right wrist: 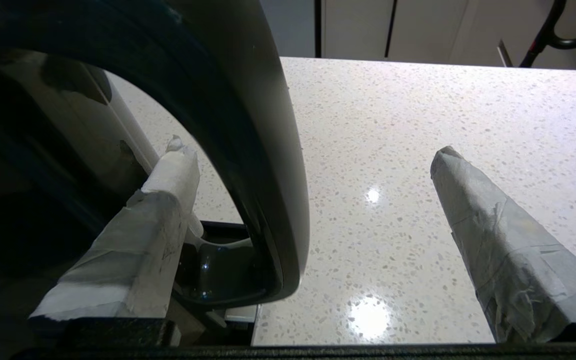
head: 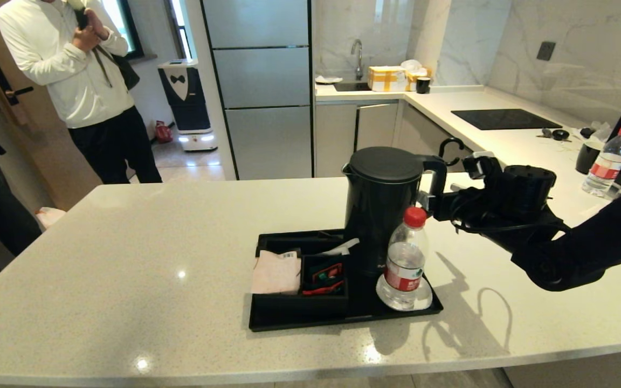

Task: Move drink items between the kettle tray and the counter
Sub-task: Return the kettle to its original position

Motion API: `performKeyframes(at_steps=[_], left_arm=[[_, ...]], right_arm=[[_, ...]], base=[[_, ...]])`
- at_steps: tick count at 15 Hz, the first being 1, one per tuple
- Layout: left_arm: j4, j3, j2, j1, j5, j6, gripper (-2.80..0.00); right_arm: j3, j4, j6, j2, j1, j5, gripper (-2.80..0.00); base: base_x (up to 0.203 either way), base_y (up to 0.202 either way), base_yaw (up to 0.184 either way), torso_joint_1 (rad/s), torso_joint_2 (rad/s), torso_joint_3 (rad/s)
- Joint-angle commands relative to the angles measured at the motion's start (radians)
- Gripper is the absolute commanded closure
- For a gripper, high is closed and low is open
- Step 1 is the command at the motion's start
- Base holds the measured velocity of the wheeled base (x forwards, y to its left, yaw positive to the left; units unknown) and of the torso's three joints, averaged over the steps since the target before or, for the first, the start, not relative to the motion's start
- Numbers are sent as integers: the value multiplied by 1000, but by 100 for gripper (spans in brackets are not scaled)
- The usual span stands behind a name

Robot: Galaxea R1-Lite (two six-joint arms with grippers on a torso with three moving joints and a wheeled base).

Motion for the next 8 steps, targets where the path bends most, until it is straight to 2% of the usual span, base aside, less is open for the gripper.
performKeyframes(at_steps=[1,8], left_arm=[[0,0,1,0,0,0,0],[0,0,1,0,0,0,0]], right_arm=[[22,-9,1,-30,-8,-1,-280],[140,-11,42,-135,-29,0,-280]], base=[[0,0,0,0,0,0],[0,0,0,0,0,0]])
